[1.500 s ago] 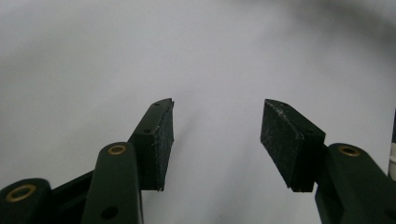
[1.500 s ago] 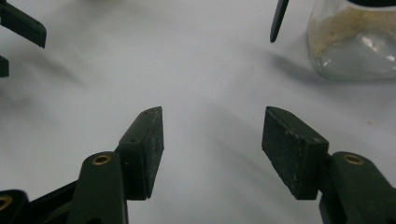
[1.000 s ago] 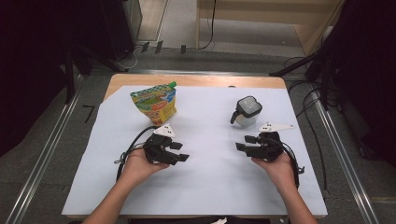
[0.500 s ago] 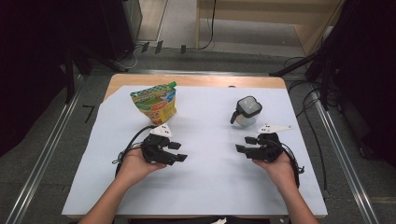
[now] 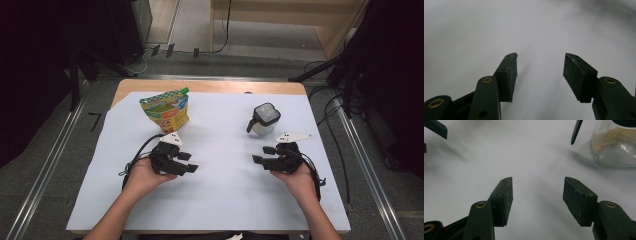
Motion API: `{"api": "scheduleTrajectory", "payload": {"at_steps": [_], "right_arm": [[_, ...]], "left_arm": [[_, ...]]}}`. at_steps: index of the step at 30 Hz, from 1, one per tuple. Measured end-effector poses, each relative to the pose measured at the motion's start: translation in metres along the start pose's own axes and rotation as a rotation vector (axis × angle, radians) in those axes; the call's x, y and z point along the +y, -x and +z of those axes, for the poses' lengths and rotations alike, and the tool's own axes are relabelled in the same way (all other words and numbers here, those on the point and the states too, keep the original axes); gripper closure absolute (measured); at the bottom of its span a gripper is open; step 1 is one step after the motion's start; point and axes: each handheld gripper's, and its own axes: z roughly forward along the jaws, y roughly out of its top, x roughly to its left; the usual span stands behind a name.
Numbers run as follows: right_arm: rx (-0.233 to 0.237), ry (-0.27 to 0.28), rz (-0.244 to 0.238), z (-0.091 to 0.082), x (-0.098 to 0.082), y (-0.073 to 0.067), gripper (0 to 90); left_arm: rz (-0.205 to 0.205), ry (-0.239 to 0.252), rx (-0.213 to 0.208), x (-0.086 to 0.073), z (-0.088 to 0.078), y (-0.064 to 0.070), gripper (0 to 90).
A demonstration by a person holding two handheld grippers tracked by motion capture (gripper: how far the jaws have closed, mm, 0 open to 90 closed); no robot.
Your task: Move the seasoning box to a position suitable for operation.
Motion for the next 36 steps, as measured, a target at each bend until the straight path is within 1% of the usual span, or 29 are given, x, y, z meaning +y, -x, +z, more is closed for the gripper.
{"api": "scheduleTrajectory", "payload": {"at_steps": [4, 7, 10, 15, 18, 19, 20, 21, 24, 25, 26, 29, 30, 31, 33, 35, 36], "right_arm": [[-0.005, -0.003, -0.001, -0.001, 0.001, 0.0, 41.5], [-0.012, 0.0, -0.008, -0.002, 0.001, 0.001, 41.3], [-0.013, 0.001, -0.003, -0.003, 0.001, 0.003, 41.8], [-0.037, 0.007, 0.003, -0.007, 0.003, 0.009, 41.8], [-0.053, 0.024, 0.005, -0.01, 0.004, 0.015, 41.9], [-0.055, 0.022, 0.014, -0.01, 0.005, 0.016, 42.3], [-0.054, 0.023, 0.011, -0.01, 0.005, 0.018, 42.7], [-0.059, 0.018, 0.013, -0.011, 0.006, 0.019, 42.7], [-0.082, 0.021, 0.004, -0.011, 0.006, 0.024, 42.4], [-0.094, 0.021, 0.006, -0.012, 0.007, 0.027, 42.1], [-0.105, 0.027, 0.006, -0.012, 0.007, 0.029, 41.6], [-0.14, 0.048, 0.026, -0.012, 0.009, 0.039, 38.5], [-0.149, 0.052, 0.041, -0.012, 0.009, 0.042, 38.4], [-0.151, 0.047, 0.053, -0.011, 0.011, 0.045, 39.0], [-0.161, 0.044, 0.061, -0.01, 0.015, 0.05, 40.3], [-0.164, 0.057, 0.059, -0.009, 0.019, 0.053, 39.9], [-0.162, 0.064, 0.066, -0.009, 0.02, 0.054, 38.8]], "left_arm": [[-0.004, 0.008, -0.009, 0.0, -0.001, 0.0, 45.5], [-0.015, 0.012, -0.021, 0.0, -0.002, -0.001, 45.6], [-0.015, 0.027, -0.027, 0.0, -0.002, 0.0, 46.2], [-0.021, 0.038, -0.032, -0.001, -0.003, 0.001, 47.1], [-0.035, 0.037, -0.031, -0.002, -0.004, 0.001, 47.3], [-0.028, 0.04, -0.027, -0.002, -0.005, 0.001, 47.2], [-0.027, 0.043, -0.018, -0.003, -0.006, 0.001, 46.7], [-0.031, 0.046, -0.016, -0.003, -0.007, 0.002, 46.4], [-0.044, 0.06, -0.024, -0.005, -0.01, 0.001, 47.1], [-0.049, 0.064, -0.021, -0.006, -0.011, 0.001, 47.1], [-0.046, 0.065, -0.018, -0.007, -0.012, 0.001, 47.1], [-0.053, 0.067, -0.01, -0.01, -0.014, 0.001, 46.9], [-0.059, 0.069, -0.008, -0.011, -0.015, 0.001, 46.8], [-0.059, 0.067, -0.005, -0.012, -0.015, 0.0, 46.8], [-0.061, 0.064, -0.003, -0.014, -0.016, 0.0, 46.8], [-0.062, 0.063, -0.002, -0.015, -0.017, 0.0, 46.9], [-0.064, 0.062, 0.002, -0.016, -0.018, 0.0, 46.9]]}}
